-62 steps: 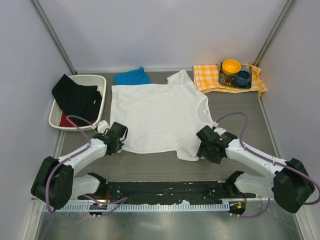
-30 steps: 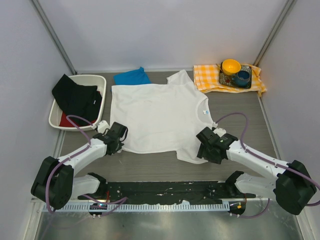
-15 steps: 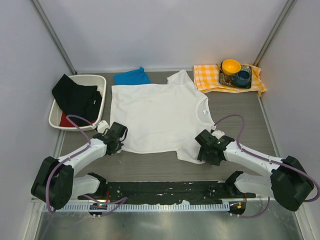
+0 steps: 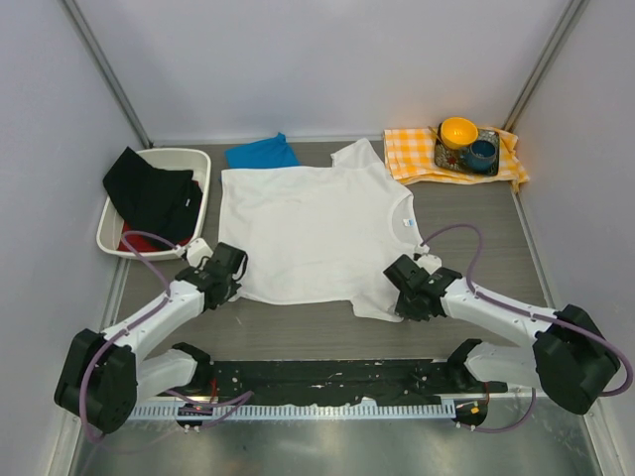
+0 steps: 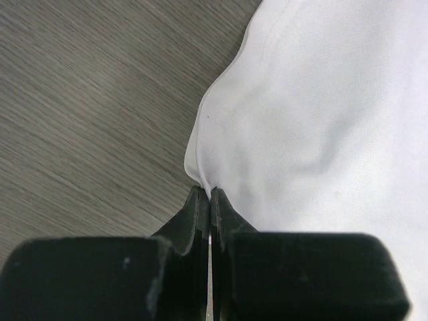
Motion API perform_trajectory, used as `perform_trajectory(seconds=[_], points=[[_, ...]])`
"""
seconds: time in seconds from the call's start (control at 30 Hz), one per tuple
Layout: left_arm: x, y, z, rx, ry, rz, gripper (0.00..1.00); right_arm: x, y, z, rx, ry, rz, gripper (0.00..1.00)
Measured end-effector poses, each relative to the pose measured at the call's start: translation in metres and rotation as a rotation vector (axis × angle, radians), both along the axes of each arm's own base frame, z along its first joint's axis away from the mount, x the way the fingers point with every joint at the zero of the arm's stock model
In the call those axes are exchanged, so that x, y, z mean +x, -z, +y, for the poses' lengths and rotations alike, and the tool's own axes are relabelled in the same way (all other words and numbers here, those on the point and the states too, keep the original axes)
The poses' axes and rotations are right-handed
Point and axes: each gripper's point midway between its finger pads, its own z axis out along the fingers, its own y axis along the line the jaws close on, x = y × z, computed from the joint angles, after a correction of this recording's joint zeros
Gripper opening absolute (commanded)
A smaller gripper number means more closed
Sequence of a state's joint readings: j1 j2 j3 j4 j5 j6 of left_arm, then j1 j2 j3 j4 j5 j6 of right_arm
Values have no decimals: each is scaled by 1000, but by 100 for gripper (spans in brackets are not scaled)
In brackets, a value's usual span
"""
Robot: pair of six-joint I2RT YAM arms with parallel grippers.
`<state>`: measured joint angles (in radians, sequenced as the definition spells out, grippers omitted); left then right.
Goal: Fold and stack the t-shirts
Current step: Fold the tshirt
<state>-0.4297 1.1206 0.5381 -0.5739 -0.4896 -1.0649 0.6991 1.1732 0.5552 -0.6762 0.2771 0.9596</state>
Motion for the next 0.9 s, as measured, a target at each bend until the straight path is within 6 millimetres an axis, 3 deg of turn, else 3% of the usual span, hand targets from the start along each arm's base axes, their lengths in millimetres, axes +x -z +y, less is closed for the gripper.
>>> perform_trajectory(seconds=[0.13,0.33,0.7,0.9], points=[[-2,-10,1,-15,2,-28,0,-13,-6,-8,-19,-13,-1,1],[-7,-27,0,-57,9,-82,0,-19,-50,-4,30,-50,-119,1],[-9,-60,7,-56,6,-168,0,17,-116,0,-13,-65,-327,1],[13,-68,3,-12,13,-158,0,46,-124,9,-116,-114,-377,1]])
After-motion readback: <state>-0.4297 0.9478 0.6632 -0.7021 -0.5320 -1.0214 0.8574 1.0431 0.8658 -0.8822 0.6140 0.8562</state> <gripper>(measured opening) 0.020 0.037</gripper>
